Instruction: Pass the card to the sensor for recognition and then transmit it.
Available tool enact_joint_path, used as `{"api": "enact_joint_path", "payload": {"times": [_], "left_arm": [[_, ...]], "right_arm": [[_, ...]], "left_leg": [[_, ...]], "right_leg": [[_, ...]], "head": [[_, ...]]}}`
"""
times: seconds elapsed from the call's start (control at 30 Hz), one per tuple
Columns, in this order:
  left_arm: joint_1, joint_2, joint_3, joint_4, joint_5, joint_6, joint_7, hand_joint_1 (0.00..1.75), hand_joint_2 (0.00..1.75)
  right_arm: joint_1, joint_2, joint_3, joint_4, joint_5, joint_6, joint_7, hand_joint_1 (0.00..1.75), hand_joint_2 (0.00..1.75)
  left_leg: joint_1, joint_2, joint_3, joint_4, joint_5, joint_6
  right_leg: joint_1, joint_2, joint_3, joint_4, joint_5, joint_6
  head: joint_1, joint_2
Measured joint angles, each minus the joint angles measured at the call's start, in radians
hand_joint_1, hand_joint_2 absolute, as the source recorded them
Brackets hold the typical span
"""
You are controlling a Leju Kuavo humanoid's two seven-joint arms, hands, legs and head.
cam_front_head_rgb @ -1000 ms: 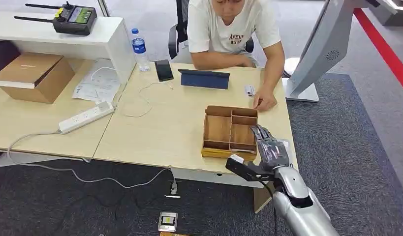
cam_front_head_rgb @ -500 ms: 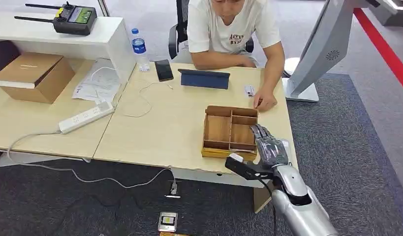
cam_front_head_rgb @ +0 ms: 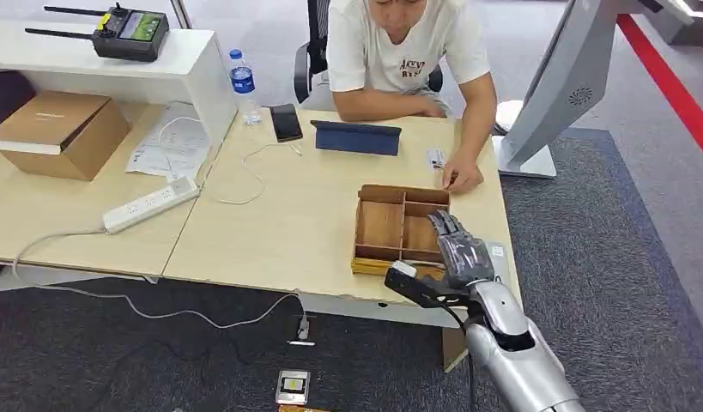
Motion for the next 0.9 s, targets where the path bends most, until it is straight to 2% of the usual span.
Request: {"api": "enact_joint_path", "payload": {"times": [0.07,0.1,0.3,0.33,0.37,0.4,0.43,0.9], "left_arm": [[0.0,0.0,0.0,0.0,0.0,0.0,0.0,0.0,0.0],[0.0,0.0,0.0,0.0,0.001,0.0,0.0,0.0,0.0],[0.001,0.0,0.0,0.0,0.0,0.0,0.0,0.0,0.0],[0.001,0.0,0.0,0.0,0.0,0.0,0.0,0.0,0.0],[0.0,0.0,0.0,0.0,0.0,0.0,0.0,0.0,0.0],[0.0,0.0,0.0,0.0,0.0,0.0,0.0,0.0,0.0],[0.001,0.0,0.0,0.0,-0.001,0.0,0.0,0.0,0.0],[0.0,0.0,0.003,0.0,-0.011,0.0,0.003,0.0,0.0]], "right_arm": [[0.0,0.0,0.0,0.003,0.0,0.0,0.0,0.0,1.75],[-0.001,0.001,0.0,0.006,0.0,0.0,-0.001,0.07,1.75],[-0.001,0.003,0.0,0.021,0.0,0.002,-0.001,0.05,1.75],[-0.001,0.003,0.0,0.023,0.0,0.003,-0.001,0.17,1.75],[-0.001,0.003,0.0,0.026,0.0,0.006,-0.001,1.54,1.75],[-0.001,0.003,0.0,0.028,0.0,0.008,-0.001,1.54,1.75],[-0.001,0.003,0.0,0.031,0.0,0.01,-0.002,1.75,1.75],[-0.004,0.007,0.0,0.059,-0.016,0.042,-0.008,1.75,1.75]], "left_leg": [[0.0,0.0,0.0,0.0,0.0,0.0],[0.0,0.0,0.0,0.0,0.0,0.0],[0.0,0.0,0.0,0.0,0.0,0.0],[0.0,0.0,0.0,0.0,0.0,0.0],[0.0,0.0,0.0,0.0,0.0,0.0],[0.0,0.0,0.0,0.0,0.0,0.0],[0.0,0.0,0.0,0.0,0.0,0.0],[0.0,0.0,0.0,0.0,0.0,0.0]], "right_leg": [[0.0,0.0,0.0,0.0,0.0,0.0],[0.0,0.0,0.0,0.0,0.0,0.0],[0.0,0.0,0.0,0.0,0.0,0.0],[0.0,0.0,0.0,0.0,0.0,0.0],[0.0,0.0,0.0,0.0,0.0,0.0],[0.0,0.0,0.0,0.0,0.0,0.0],[0.0,0.0,0.0,0.0,0.0,0.0],[0.0,0.0,0.0,0.0,0.0,0.0]], "head": [[0.0,0.0],[0.0,0.0],[0.0,0.0],[0.0,0.0],[0.0,0.0],[0.0,0.0],[0.0,0.0],[0.0,0.0]]}}
